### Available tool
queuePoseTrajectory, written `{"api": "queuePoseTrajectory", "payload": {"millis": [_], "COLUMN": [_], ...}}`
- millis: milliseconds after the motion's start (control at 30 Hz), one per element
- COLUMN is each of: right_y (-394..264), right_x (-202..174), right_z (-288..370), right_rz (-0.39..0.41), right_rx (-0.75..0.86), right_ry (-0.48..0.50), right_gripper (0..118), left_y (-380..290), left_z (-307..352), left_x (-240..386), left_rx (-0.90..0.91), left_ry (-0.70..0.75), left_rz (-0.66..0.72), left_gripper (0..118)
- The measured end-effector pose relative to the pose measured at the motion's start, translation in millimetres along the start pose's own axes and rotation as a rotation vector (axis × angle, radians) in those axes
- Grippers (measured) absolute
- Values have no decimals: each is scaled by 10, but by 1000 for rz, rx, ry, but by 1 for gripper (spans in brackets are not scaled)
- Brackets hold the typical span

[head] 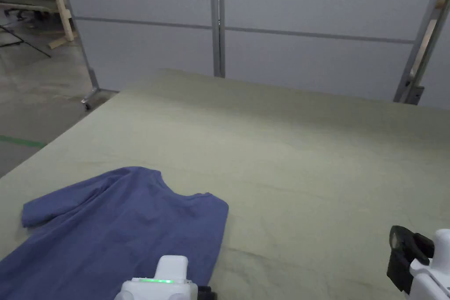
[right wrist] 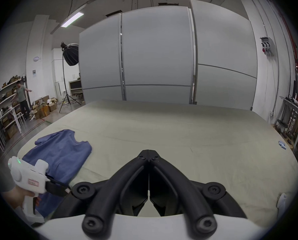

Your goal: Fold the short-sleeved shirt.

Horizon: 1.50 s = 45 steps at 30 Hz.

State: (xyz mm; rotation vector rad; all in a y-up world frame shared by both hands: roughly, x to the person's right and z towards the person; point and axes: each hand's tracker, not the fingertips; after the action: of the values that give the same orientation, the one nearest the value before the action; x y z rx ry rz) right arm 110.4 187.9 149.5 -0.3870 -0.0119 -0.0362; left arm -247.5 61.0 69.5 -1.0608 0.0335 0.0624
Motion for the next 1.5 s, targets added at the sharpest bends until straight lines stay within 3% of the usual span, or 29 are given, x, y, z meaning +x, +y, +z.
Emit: {"api": "queuePoseTrajectory", "payload": {"millis": [67,100,133,167,233,300,433,633,867,967,1067,1267,1367,1400,1433,1500], "right_y": [-1,-2,1,3,12,14,62,216,398,398,354,118,-15,-53,-73,-81], "right_x": [12,15,8,3,-41,-56,-13,296,926,1266,1583,2049,2180,2223,2237,2251], "right_z": [-47,-55,-51,-45,-16,39,183,467,1102,1428,1729,2096,2161,2144,2132,2088], "right_rz": [-14,-19,-23,-25,-24,-21,-37,-102,-169,-192,-210,-213,-224,-226,-226,-234], "right_rx": [-7,-7,-6,-2,7,19,44,106,214,248,258,217,188,181,179,168], "right_ry": [0,1,3,7,14,23,34,-13,-139,-206,-274,-367,-389,-393,-395,-393], "right_gripper": [3,3,3,3,3,3,3,3,3,3,3,3,3,3,3,3], "left_y": [29,-17,-26,-40,-22,-14,49,386,655,454,24,-989,-1200,-1163,-1102,-869], "left_z": [121,191,227,251,257,277,537,1159,1912,2017,1907,943,677,715,796,980], "left_x": [-20,-63,-93,-130,-305,-349,-369,34,1644,2546,3410,4394,4327,4254,4133,3962], "left_rx": [61,103,138,139,120,110,228,427,561,535,435,59,-21,-8,18,89], "left_ry": [42,42,69,110,-11,-11,-144,-295,-600,-753,-819,-749,-685,-679,-694,-722], "left_rz": [-43,-53,-51,-40,57,101,204,143,-158,-320,-499,-687,-614,-565,-532,-489], "left_gripper": [92,71,25,11,10,10,10,11,10,10,10,10,11,15,34,104]}}
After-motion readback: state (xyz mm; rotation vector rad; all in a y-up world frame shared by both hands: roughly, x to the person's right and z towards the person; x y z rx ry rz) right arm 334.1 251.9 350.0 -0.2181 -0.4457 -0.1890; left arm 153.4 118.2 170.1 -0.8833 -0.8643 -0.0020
